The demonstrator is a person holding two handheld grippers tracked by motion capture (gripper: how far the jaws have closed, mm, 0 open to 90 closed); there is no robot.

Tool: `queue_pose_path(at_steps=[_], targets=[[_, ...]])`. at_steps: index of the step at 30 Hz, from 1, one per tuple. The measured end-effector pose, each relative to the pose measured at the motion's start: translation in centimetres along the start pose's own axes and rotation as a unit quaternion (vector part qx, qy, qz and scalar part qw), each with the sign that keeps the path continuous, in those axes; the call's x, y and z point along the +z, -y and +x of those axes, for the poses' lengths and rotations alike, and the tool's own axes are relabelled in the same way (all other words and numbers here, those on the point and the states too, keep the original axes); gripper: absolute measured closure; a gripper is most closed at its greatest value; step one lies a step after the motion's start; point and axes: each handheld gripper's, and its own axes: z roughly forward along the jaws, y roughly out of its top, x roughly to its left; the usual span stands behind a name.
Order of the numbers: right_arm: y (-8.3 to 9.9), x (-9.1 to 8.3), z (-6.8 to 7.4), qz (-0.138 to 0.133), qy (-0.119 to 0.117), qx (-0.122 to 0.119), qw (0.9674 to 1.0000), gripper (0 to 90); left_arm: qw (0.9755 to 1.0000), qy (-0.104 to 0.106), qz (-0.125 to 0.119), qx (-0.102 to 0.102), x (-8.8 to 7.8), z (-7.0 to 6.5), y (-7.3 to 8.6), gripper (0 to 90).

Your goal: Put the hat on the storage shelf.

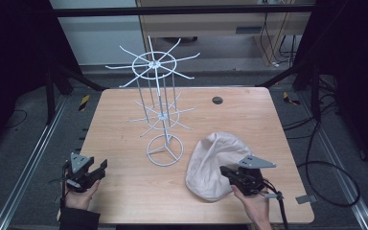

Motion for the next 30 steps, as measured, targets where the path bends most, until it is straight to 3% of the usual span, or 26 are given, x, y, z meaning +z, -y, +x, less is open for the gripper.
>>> queue_pose_path(at_steps=[6, 10, 17, 22, 24, 30], targets=[[-1.4, 2.3, 2.8, -0.003, -0.033, -0.014, 0.9994, 90.0, 1.0, -0.001, 0.0, 0.001, 0.0, 0.1, 0.0, 44.8], [-2.0, 4.7, 3.6, 0.008, -0.031, -0.013, 0.9994, 90.0, 1.0, -0.002, 0.001, -0.001, 0.1, 0.2, 0.0, 44.4], [-1.9, 6.9, 4.1, 0.037, -0.023, -0.015, 0.9989, 90.0, 1.0, -0.003, 0.001, 0.001, 0.1, 0.2, 0.0, 44.3], [-1.5, 7.1, 4.4, 0.07, -0.014, -0.026, 0.9971, 90.0, 1.0, -0.003, 0.004, 0.0, 0.1, 0.2, 0.0, 44.2], [-1.3, 6.9, 4.5, 0.083, -0.004, -0.041, 0.9957, 90.0, 1.0, -0.003, 0.004, 0.0, 0.1, 0.1, 0.0, 44.3], [-0.8, 6.1, 4.1, 0.095, 0.005, -0.04, 0.9947, 90.0, 1.0, -0.002, 0.005, 0.001, 0.1, 0.1, 0.0, 44.3]])
